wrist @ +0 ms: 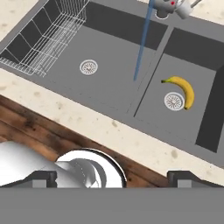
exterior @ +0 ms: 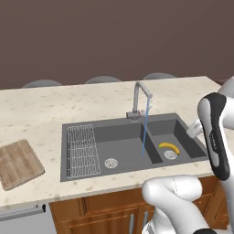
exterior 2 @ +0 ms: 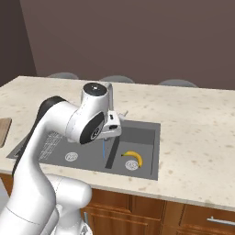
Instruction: Pick the banana from the sink and place it on the cutting board to airdry. Then turn off the sink faucet.
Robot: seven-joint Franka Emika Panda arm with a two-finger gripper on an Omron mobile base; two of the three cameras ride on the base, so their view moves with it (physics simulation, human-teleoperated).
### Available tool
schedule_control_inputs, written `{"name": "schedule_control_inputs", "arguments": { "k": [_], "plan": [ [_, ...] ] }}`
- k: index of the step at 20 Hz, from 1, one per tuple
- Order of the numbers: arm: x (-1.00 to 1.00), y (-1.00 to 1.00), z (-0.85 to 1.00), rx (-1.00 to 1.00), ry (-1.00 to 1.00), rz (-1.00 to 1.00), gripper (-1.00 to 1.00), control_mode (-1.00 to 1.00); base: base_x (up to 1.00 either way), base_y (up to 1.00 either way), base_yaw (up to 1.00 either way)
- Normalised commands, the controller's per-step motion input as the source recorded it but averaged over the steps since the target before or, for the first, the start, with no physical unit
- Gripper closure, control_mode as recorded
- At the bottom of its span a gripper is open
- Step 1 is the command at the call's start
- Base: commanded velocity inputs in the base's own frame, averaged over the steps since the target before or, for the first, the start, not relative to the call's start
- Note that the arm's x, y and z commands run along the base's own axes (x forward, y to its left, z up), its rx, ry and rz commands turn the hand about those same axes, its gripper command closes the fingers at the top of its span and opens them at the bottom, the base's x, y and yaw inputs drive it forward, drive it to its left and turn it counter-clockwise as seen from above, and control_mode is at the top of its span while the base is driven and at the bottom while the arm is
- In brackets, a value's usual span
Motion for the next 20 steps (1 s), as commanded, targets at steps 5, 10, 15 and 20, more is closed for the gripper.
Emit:
{"name": "schedule_control_inputs", "arguments": {
  "k": [5, 10, 15, 20],
  "plan": [
    [-0.01, 0.0, 0.0, 0.01, 0.0, -0.02, -1.0, -1.0, 0.0, 0.0, 0.0],
    [-0.07, 0.0, -0.06, 0.0, 0.0, -0.02, -1.0, -1.0, 0.0, 0.0, 0.0],
    [-0.34, 0.0, -0.02, 0.0, -0.02, 0.0, -1.0, -1.0, 0.0, 0.0, 0.0],
    [-0.17, 0.0, 0.0, 0.0, -0.04, 0.0, -1.0, -1.0, 0.0, 0.0, 0.0]
  ]
}}
